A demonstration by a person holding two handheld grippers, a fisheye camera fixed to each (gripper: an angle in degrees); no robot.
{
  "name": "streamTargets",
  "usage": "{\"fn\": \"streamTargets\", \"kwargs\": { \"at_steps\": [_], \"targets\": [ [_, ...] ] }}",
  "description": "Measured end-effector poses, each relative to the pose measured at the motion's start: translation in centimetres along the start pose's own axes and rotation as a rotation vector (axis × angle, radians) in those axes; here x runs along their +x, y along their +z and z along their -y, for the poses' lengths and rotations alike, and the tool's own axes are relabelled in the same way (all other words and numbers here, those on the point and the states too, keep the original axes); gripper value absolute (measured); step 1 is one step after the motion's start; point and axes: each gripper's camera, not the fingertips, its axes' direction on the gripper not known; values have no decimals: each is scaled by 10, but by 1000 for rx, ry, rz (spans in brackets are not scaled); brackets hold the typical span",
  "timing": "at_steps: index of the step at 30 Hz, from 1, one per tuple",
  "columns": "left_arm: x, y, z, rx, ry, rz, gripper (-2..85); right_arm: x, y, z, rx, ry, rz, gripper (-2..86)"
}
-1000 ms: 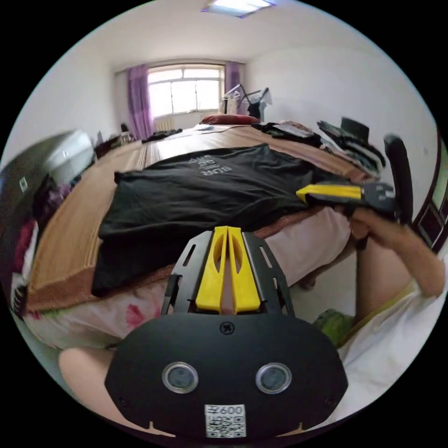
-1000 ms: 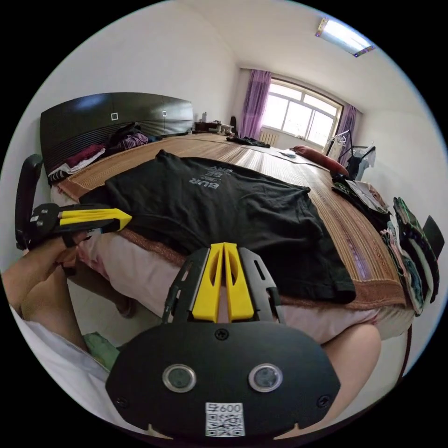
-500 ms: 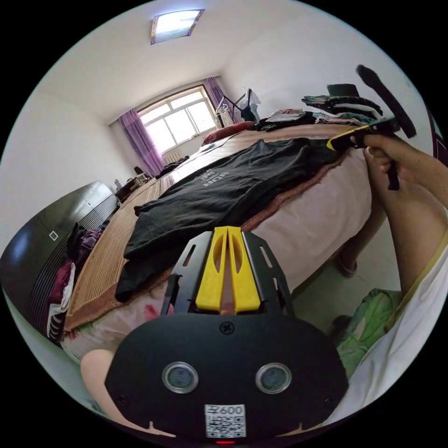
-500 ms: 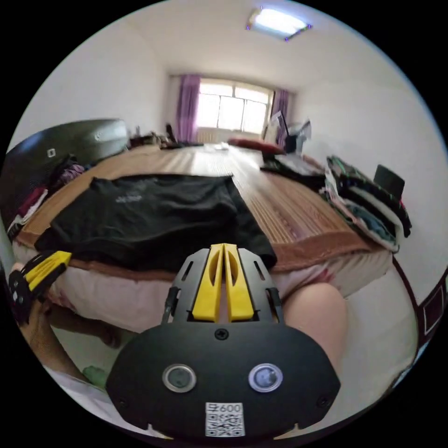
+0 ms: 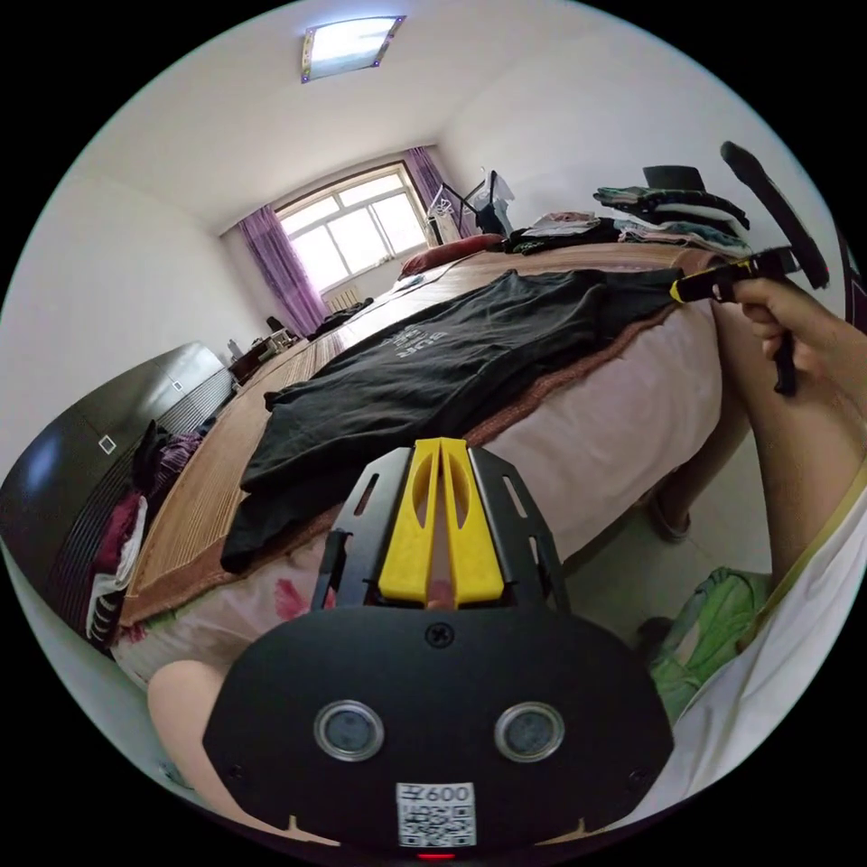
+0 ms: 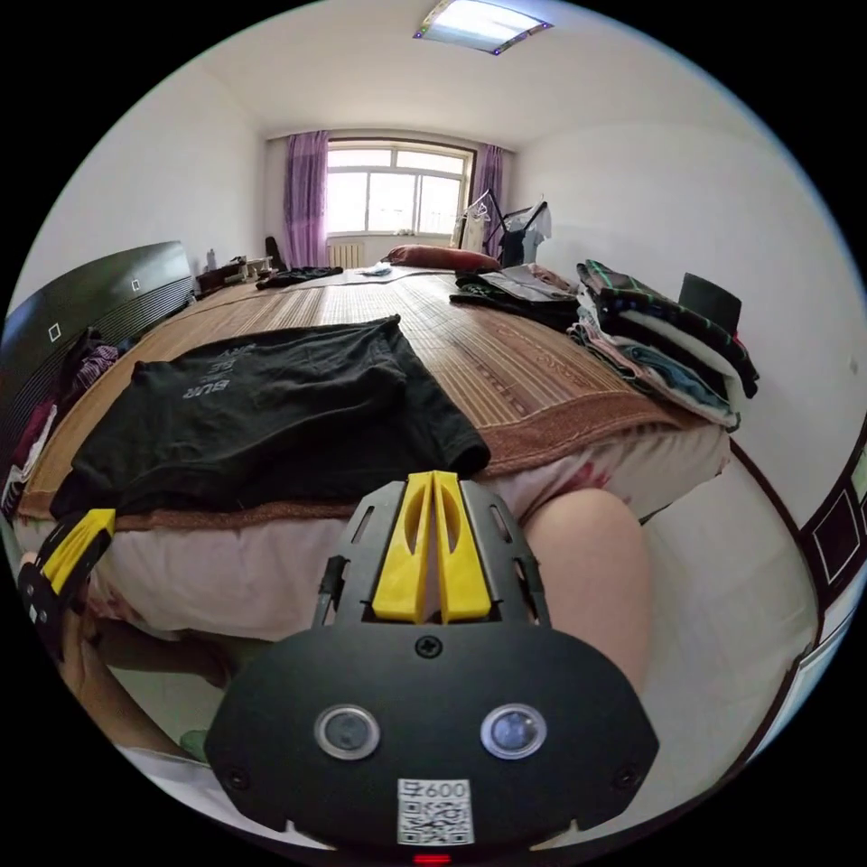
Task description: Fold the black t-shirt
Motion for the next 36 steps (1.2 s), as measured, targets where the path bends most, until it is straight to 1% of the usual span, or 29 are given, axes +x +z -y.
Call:
{"fn": "streamTargets", "kwargs": {
  "at_steps": [2, 3, 4, 5, 6, 7, 8, 12, 13, 14, 15, 16, 17, 20, 22, 25, 27, 28, 29, 30, 31, 32, 33, 35, 36],
  "targets": [
    [-26, -10, 10, -10, -84, -96, 5, 12, 10, 13, 7, 19, -12, -9],
    [-32, -14, 12, -11, -90, -112, 6, 16, 8, 15, 32, 35, -30, -9],
    [-43, -25, 19, -10, -89, -119, 7, 20, 0, 16, 129, 42, -48, -9],
    [-54, -40, 25, 20, -101, -82, 8, 22, -7, 18, 238, 19, -46, -9],
    [-61, -48, 27, 41, -115, -50, 8, 22, -7, 20, 275, 1, -42, -9],
    [-77, -63, 33, 75, -163, 24, 8, 21, 0, 28, 291, -59, -33, -9],
    [-97, -71, 40, 75, -215, 78, 7, 20, 15, 39, 263, -109, -37, -9],
    [-164, -65, 56, -38, -369, 134, 6, 39, 78, 65, 151, -110, 3, -8],
    [-184, -61, 57, -75, -420, 134, 6, 47, 101, 70, 101, -92, -10, -8],
    [-200, -54, 57, -129, -458, 122, 6, 56, 125, 72, 34, -70, -69, -8],
    [-206, -50, 57, -171, -469, 114, 6, 61, 134, 72, 14, -56, -95, -8],
    [-215, -45, 58, -222, -473, 87, 7, 72, 140, 68, 63, -33, -80, -9],
    [-222, -57, 60, -176, -501, 87, 8, 82, 148, 66, 71, -5, -99, -9],
    [-237, -79, 73, -191, -545, 113, 15, 100, 169, 67, 80, 9, -143, -9],
    [-249, -96, 83, -174, -580, 121, 24, 115, 181, 68, 80, 36, -138, -9],
    [-279, -131, 110, -103, -622, 156, 52, 139, 191, 62, 146, 49, -104, -9],
    [-308, -143, 125, -65, -676, 68, 61, 149, 196, 56, 199, 32, -92, -9],
    [-328, -142, 133, -64, -722, -13, 65, 154, 200, 52, 223, 14, -93, -9],
    [-344, -136, 141, -84, -745, -89, 65, 157, 206, 50, 242, -4, -98, -9],
    [-351, -131, 146, -101, -748, -123, 65, 159, 208, 49, 253, -12, -96, -9],
    [-359, -119, 155, -155, -735, -177, 61, 161, 214, 48, 277, -26, -75, -9],
    [-362, -107, 165, -241, -703, -202, 54, 162, 220, 50, 289, -38, -27, -8],
    [-362, -109, 171, -247, -683, -188, 49, 161, 224, 51, 290, -44, 7, -8],
    [-363, -127, 192, -230, -656, -164, 37, 153, 239, 57, 281, -84, 176, -8],
    [-363, -130, 196, -226, -666, -167, 35, 149, 243, 58, 279, -99, 220, -8]
  ]
}}
